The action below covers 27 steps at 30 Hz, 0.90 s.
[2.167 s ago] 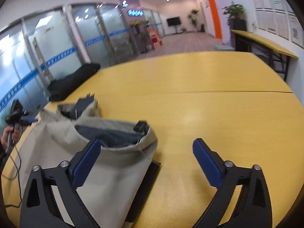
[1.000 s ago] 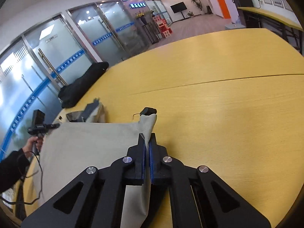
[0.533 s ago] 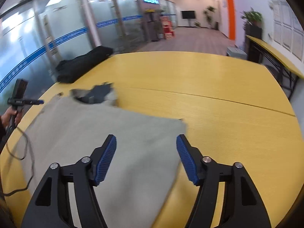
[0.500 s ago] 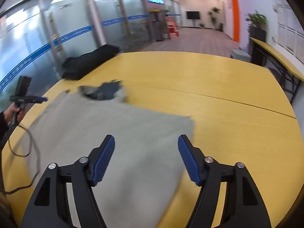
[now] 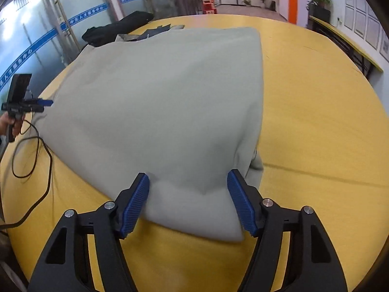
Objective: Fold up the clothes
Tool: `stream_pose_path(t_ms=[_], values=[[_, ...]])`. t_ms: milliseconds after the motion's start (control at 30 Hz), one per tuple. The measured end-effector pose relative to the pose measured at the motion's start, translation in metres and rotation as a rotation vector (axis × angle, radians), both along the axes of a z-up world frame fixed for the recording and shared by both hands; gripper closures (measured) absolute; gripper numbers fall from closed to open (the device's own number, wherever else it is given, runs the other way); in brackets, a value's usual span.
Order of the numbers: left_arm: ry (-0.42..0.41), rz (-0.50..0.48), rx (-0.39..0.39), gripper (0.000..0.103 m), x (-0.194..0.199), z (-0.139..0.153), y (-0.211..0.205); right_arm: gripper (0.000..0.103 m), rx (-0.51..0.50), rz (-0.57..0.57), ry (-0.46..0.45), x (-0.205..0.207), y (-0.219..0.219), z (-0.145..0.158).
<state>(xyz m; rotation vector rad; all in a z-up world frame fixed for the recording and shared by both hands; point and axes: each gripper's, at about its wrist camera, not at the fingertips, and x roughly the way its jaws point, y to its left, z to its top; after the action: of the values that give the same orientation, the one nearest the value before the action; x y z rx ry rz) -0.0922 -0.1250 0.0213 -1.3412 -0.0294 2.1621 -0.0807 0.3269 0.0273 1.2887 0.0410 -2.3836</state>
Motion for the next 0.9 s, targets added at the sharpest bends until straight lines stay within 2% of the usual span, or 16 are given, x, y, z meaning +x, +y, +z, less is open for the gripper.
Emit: stream_pose_path(t_ms=[233,367,433,467,500,533,567,633,733,767,833,900], values=[[-0.016,0.01,0.015,0.034,0.057,0.002,-0.007,0.036,-0.019,-0.008,-0.051,0.066,0.003,0.002],[-0.035,-0.005,-0.021,0.033,0.089,0.006,0.001,0.039,-0.007,-0.015,-0.063,0.11,0.005,0.005],[-0.024,-0.032,-0.058,0.033,0.094,0.017,0.01,0.039,-0.008,-0.057,-0.052,0.131,0.008,0.014],[-0.008,-0.052,-0.074,0.033,0.095,0.025,0.016,0.039,-0.042,-0.098,-0.033,0.142,0.012,0.021],[0.011,-0.074,-0.089,0.033,0.096,0.033,0.022,0.033,-0.1,-0.152,-0.022,0.156,0.016,0.026],[0.066,-0.107,-0.1,0.033,0.095,0.046,0.032,0.024,-0.161,-0.209,-0.014,0.17,0.019,0.031],[0.12,-0.141,-0.116,0.03,0.091,0.057,0.043,0.022,-0.222,-0.265,-0.006,0.184,0.023,0.035],[0.226,-0.239,-0.159,0.023,0.081,0.071,0.068,0.021,-0.323,-0.341,-0.052,0.209,0.016,0.031],[0.368,-0.422,-0.249,0.022,0.053,0.076,0.114,0.021,-0.398,-0.422,-0.112,0.223,-0.003,0.014],[0.377,-0.475,-0.273,0.022,0.043,0.071,0.131,0.02,-0.427,-0.467,-0.134,0.222,-0.006,0.006],[0.396,-0.579,-0.321,0.022,0.024,0.061,0.163,0.02,-0.516,-0.549,-0.112,0.213,-0.009,0.003],[0.415,-0.678,-0.358,0.022,0.017,0.043,0.175,0.02,-0.585,-0.613,-0.088,0.2,-0.014,0.003]])
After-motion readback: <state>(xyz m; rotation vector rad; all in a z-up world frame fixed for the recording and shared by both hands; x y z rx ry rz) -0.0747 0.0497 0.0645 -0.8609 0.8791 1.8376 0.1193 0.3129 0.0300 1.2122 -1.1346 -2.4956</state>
